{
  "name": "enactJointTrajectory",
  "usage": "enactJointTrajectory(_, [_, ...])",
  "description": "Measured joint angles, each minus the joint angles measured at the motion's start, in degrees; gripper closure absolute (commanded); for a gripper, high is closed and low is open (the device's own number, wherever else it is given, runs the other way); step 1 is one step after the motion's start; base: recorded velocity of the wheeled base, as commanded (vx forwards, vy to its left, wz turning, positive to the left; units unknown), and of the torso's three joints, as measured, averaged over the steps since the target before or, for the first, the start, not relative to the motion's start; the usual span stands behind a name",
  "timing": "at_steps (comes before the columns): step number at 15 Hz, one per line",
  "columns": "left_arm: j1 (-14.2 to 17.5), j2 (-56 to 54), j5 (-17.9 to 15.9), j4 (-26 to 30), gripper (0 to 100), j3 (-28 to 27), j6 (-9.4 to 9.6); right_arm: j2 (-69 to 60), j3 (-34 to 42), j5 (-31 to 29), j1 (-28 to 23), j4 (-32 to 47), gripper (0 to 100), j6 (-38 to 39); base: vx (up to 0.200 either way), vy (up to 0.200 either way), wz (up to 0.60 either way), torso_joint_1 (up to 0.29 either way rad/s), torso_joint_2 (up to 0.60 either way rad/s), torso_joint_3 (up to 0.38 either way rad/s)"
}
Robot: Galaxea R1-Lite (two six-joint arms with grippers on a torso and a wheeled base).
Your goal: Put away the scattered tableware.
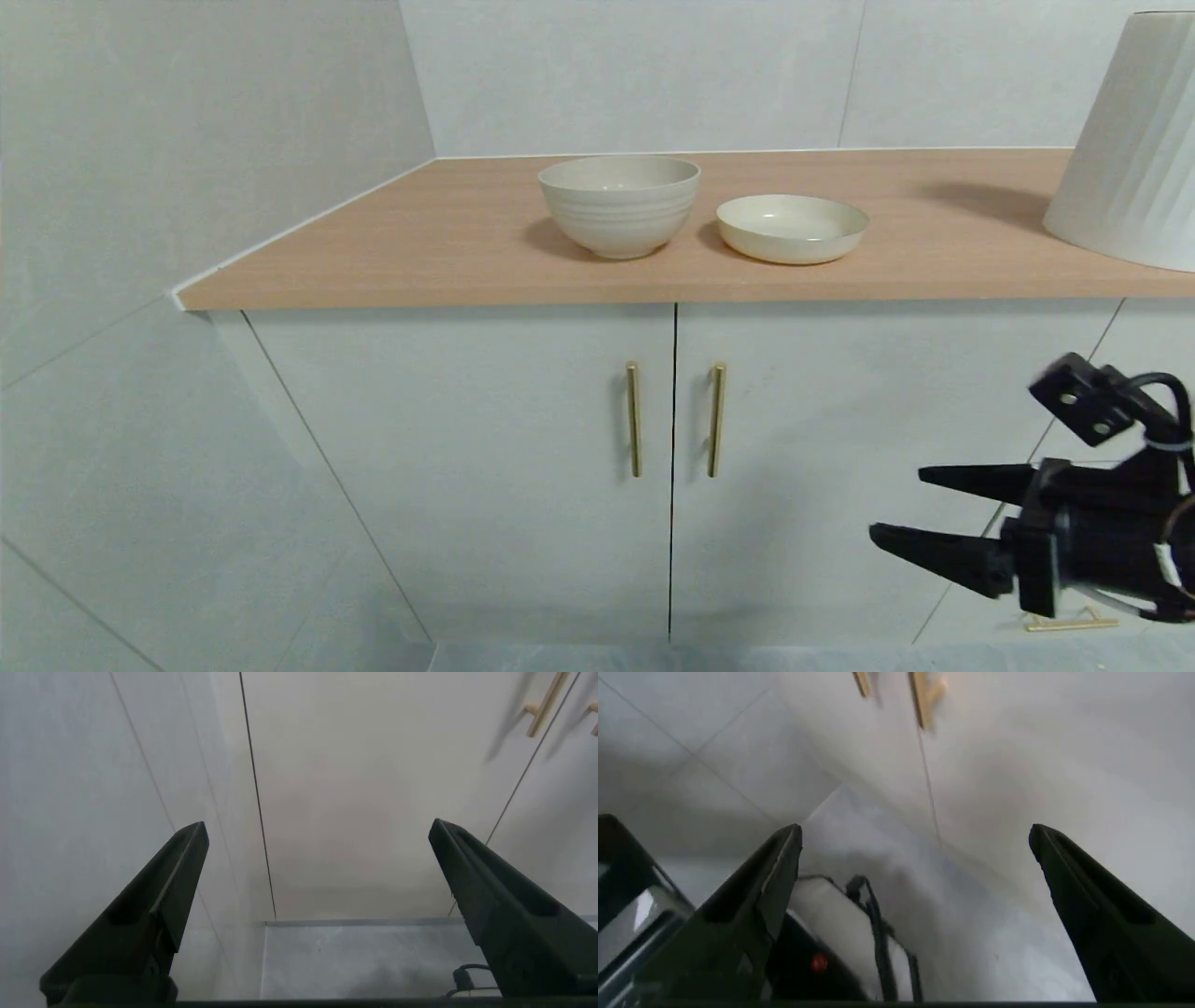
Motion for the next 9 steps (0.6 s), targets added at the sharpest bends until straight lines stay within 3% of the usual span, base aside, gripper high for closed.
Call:
enactJointTrajectory(4, [0.0, 0.0, 0.0, -0.02, 0, 0.0, 0.01, 13.6, -14.03, -0.2, 6.39, -1.76, 0, 4.16, 0.0, 0.0, 0.0, 0.0, 0.0, 0.0])
enactJointTrajectory(9, [0.0, 0.0, 0.0, 0.0, 0, 0.0, 0.04, 23.95, -19.96, -0.99, 11.06, -6.53, 0, 10.15, 0.0, 0.0, 0.0, 0.0, 0.0, 0.0])
